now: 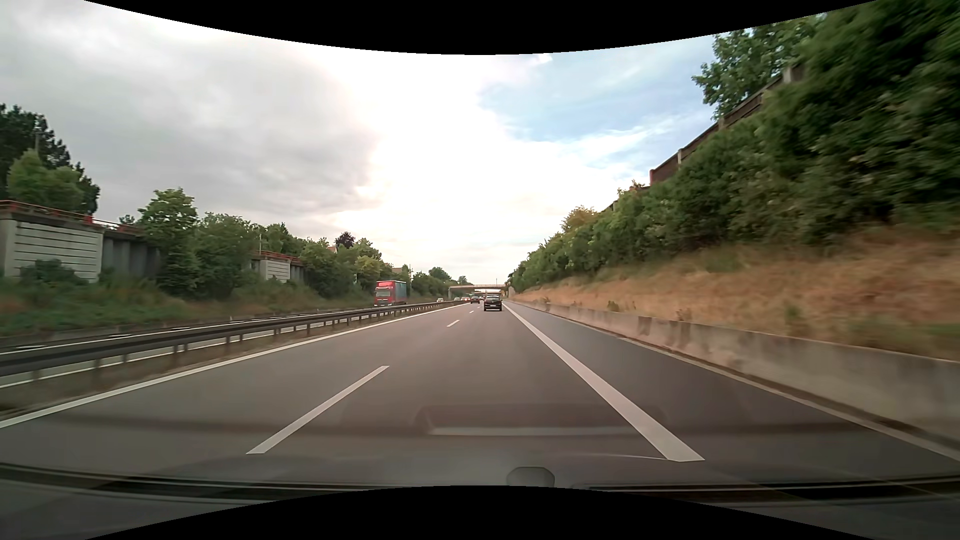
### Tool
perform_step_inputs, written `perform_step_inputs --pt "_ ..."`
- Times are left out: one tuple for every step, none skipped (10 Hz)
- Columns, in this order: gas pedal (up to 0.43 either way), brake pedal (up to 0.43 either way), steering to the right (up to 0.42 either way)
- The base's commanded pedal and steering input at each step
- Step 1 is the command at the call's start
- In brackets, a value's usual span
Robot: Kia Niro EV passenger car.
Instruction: Follow the waypoints while adhering to traffic rules and regulations
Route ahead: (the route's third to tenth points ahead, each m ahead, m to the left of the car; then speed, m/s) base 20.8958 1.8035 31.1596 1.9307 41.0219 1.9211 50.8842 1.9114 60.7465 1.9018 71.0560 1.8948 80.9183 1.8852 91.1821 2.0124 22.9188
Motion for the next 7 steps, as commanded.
perform_step_inputs --pt "0.189 0.0 -0.004" --pt "0.209 0.0 -0.003" --pt "0.22 0.0 -0.003" --pt "0.22 0.0 -0.003" --pt "0.22 0.0 -0.004" --pt "0.228 0.0 -0.004" --pt "0.228 0.0 -0.003"
